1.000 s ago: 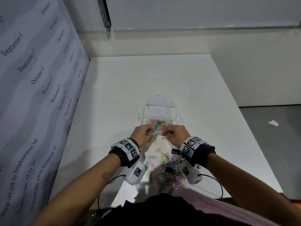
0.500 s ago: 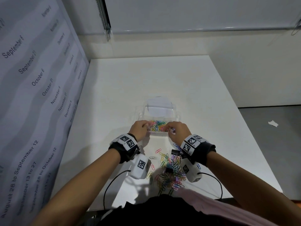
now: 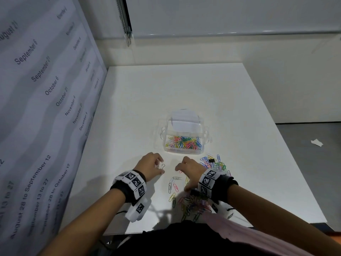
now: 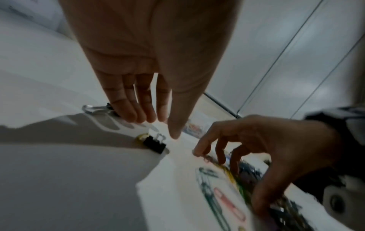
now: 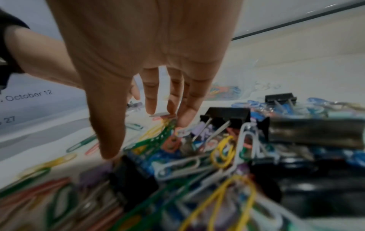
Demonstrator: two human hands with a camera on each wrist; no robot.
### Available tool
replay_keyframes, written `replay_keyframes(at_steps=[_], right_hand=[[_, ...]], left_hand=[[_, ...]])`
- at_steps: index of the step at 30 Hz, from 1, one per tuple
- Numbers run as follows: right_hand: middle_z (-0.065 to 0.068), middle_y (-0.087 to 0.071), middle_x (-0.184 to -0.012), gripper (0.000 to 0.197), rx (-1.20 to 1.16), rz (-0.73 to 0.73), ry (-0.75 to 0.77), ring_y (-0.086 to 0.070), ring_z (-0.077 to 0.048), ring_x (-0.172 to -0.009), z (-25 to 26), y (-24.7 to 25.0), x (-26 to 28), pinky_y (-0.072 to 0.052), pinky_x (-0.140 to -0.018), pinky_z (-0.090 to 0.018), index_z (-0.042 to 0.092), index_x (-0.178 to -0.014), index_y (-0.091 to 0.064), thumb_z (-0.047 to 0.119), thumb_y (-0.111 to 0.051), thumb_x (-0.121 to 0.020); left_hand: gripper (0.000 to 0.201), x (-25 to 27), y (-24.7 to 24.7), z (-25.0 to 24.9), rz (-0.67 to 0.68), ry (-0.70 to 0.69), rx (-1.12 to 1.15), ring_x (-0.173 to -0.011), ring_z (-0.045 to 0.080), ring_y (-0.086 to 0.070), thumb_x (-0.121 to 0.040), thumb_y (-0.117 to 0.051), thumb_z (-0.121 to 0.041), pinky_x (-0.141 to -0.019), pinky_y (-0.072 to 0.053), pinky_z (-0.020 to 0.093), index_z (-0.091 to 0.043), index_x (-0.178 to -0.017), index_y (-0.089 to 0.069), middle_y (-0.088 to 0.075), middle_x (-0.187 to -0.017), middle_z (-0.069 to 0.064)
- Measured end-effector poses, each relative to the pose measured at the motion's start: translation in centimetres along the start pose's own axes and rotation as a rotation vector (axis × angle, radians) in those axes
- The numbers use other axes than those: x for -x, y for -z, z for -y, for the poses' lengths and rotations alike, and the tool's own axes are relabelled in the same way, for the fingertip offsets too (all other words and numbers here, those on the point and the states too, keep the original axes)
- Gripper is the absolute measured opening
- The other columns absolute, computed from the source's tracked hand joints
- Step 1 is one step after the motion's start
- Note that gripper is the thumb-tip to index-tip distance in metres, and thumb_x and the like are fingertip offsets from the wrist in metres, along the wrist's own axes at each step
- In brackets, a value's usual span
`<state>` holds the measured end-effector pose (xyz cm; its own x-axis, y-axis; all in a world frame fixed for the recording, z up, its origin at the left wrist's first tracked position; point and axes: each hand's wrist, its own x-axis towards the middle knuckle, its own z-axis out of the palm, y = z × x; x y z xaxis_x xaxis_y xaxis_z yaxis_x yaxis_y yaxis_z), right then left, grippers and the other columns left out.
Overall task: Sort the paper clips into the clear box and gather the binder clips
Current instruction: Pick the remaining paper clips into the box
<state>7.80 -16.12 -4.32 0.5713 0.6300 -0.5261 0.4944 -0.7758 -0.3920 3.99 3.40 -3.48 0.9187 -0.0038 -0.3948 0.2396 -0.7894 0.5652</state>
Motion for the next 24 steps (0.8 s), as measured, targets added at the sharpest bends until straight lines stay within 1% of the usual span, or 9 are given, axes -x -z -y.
replay_keyframes(at_steps=[3,6,8,11,13,17,19,21,24], right_hand=[[-0.011,-0.041,-0.123,0.056,-0.046,0.014,-0.005,-0.046,-0.026,-0.112,0.5,-0.3,0.0,-0.038,-0.082,-0.027,0.013,-0.122,-0.051,0.016,-0.074,-0.072],[-0.013,-0.050,-0.117,0.036,-0.060,0.002,-0.006,-0.051,-0.027,-0.109,0.4,0.0,0.3,-0.040,-0.084,-0.029,0.011,-0.114,-0.059,0.011,-0.065,-0.079],[-0.007,-0.051,-0.106,0.034,-0.080,-0.029,0.002,-0.051,-0.022,-0.098,0.0,0.2,0.6,-0.038,-0.080,-0.028,0.012,-0.112,-0.060,0.011,-0.065,-0.078],[0.003,-0.039,-0.098,0.044,-0.118,-0.095,0.003,-0.040,-0.012,-0.087,-0.4,0.4,0.8,-0.032,-0.076,-0.022,0.015,-0.115,-0.057,0.016,-0.069,-0.074],[0.001,-0.039,-0.104,0.053,-0.114,-0.088,0.003,-0.043,-0.015,-0.092,-0.2,0.4,0.7,-0.034,-0.078,-0.022,0.016,-0.121,-0.053,0.020,-0.073,-0.072],[-0.008,-0.041,-0.121,0.061,-0.082,-0.035,0.017,-0.046,-0.024,-0.110,0.7,-0.5,0.2,-0.041,-0.088,-0.029,0.016,-0.125,-0.050,0.022,-0.075,-0.070],[-0.011,-0.041,-0.123,0.058,-0.066,0.003,0.042,-0.045,-0.025,-0.112,1.3,-0.9,-0.1,-0.041,-0.091,-0.031,0.015,-0.125,-0.050,0.018,-0.073,-0.072],[-0.012,-0.043,-0.123,0.049,-0.046,0.032,0.066,-0.046,-0.027,-0.113,2.0,-1.0,-0.2,-0.040,-0.089,-0.031,0.013,-0.124,-0.052,0.010,-0.066,-0.077],[-0.011,-0.051,-0.118,0.036,-0.036,0.038,0.088,-0.049,-0.026,-0.112,2.2,-0.9,-0.4,-0.040,-0.088,-0.030,0.013,-0.116,-0.058,0.002,-0.055,-0.082]], left_hand=[[0.036,0.1,-1.1,0.2,0.010,-0.012,-0.110,-0.088,0.016,-0.049,-0.078,-0.071,-0.023,-0.083,-0.041,0.026,-0.014,-0.110,-0.056,-0.046,-0.096,-0.002],[0.026,0.0,-1.6,0.1,-0.015,-0.041,-0.155,-0.099,0.021,-0.053,-0.084,-0.064,-0.023,-0.082,-0.038,0.024,-0.013,-0.107,-0.057,-0.045,-0.096,-0.003],[0.020,0.0,-1.5,-0.1,-0.037,-0.037,-0.142,-0.101,0.023,-0.055,-0.087,-0.059,-0.023,-0.085,-0.041,0.027,-0.012,-0.104,-0.059,-0.052,-0.097,0.002],[0.018,-0.1,-1.0,-0.3,-0.080,-0.027,-0.112,-0.099,0.025,-0.059,-0.091,-0.051,-0.018,-0.085,-0.044,0.032,-0.009,-0.102,-0.062,-0.063,-0.105,0.010],[0.019,-0.2,-0.6,-0.1,-0.101,-0.020,-0.091,-0.099,0.027,-0.059,-0.092,-0.048,-0.012,-0.085,-0.044,0.033,-0.007,-0.102,-0.063,-0.064,-0.107,0.012],[0.018,-0.1,0.1,0.8,-0.149,0.015,-0.033,-0.100,0.026,-0.060,-0.092,-0.046,-0.007,-0.086,-0.046,0.033,-0.008,-0.100,-0.062,-0.065,-0.109,0.009],[0.016,0.1,0.3,1.2,-0.163,0.024,-0.027,-0.100,0.026,-0.059,-0.092,-0.046,-0.007,-0.084,-0.045,0.031,-0.008,-0.098,-0.061,-0.064,-0.109,0.006],[0.014,0.4,0.4,1.7,-0.166,0.037,-0.048,-0.099,0.027,-0.059,-0.091,-0.046,-0.007,-0.080,-0.042,0.029,-0.010,-0.094,-0.059,-0.062,-0.106,0.009],[0.016,0.7,0.3,2.5,-0.202,0.044,-0.055,-0.099,0.028,-0.057,-0.088,-0.049,-0.005,-0.082,-0.041,0.027,-0.009,-0.095,-0.063,-0.056,-0.102,0.011]])
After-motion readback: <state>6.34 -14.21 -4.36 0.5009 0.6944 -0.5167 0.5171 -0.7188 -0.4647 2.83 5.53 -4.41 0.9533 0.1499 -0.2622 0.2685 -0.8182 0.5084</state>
